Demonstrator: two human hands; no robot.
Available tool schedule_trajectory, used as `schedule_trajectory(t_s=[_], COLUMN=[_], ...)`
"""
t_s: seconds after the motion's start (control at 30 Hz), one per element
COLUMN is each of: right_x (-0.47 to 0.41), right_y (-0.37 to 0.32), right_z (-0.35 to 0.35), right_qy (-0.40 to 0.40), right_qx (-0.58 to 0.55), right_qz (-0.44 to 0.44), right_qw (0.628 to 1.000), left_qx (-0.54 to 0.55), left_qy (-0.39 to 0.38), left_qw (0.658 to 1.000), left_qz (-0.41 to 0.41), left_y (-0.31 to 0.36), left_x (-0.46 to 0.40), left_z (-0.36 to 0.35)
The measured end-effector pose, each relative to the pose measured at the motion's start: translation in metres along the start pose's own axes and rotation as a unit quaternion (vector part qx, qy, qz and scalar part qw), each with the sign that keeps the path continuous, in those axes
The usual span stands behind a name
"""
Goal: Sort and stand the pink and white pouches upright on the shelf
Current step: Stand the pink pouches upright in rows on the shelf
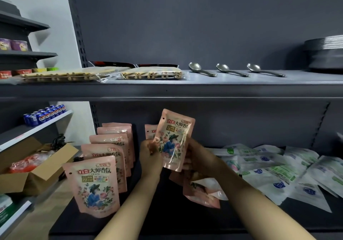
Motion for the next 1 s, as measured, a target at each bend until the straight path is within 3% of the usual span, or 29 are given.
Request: schedule_trajectory(t_s=[0.13, 0.27, 0.4, 0.47, 0.53, 0.67, 0.87, 1.0], right_x=[0.003, -0.002, -0.017, -0.024, -0.028, -0.038, -0.046, -0.045], right_y=[-0.001, -0.016, -0.027, -0.035, -0.04, -0.026, -0.016, -0.004], right_z=[-0.02, -0.015, -0.002, 0.001, 0.0, -0.004, -0.005, -0.003], right_qy=[-0.048, 0.011, 0.094, 0.132, 0.155, 0.16, 0.17, 0.205], right_qx=[0.091, 0.1, 0.197, 0.33, 0.473, 0.554, 0.526, 0.419], right_qz=[-0.009, 0.026, 0.04, 0.038, 0.023, -0.016, -0.01, -0.026], right_qw=[0.995, 0.995, 0.975, 0.934, 0.867, 0.817, 0.833, 0.884], left_qx=[0.01, -0.024, -0.095, -0.11, -0.103, -0.1, -0.12, -0.108], left_qy=[0.004, -0.03, -0.05, -0.056, -0.051, -0.043, -0.052, -0.052], left_qw=[1.0, 0.999, 0.993, 0.992, 0.993, 0.994, 0.991, 0.992], left_qz=[-0.003, -0.011, -0.043, -0.04, -0.021, 0.01, 0.024, 0.044], left_y=[0.011, 0.014, 0.017, 0.015, 0.009, -0.004, -0.014, -0.029], left_x=[-0.003, -0.009, -0.009, -0.006, -0.004, -0.004, -0.005, -0.009], left_z=[-0.003, -0.001, 0.004, 0.004, 0.004, 0.007, 0.009, 0.011])
Point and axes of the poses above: each hand's wrist, its own x-axis away from the middle knuckle, its own z-axis out of the back of the hand, y = z × x, the point moved 9 cm from there along -x, towards the middle knuckle, and after that the axes turned 14 degrees about x, right-handed, at the moved point
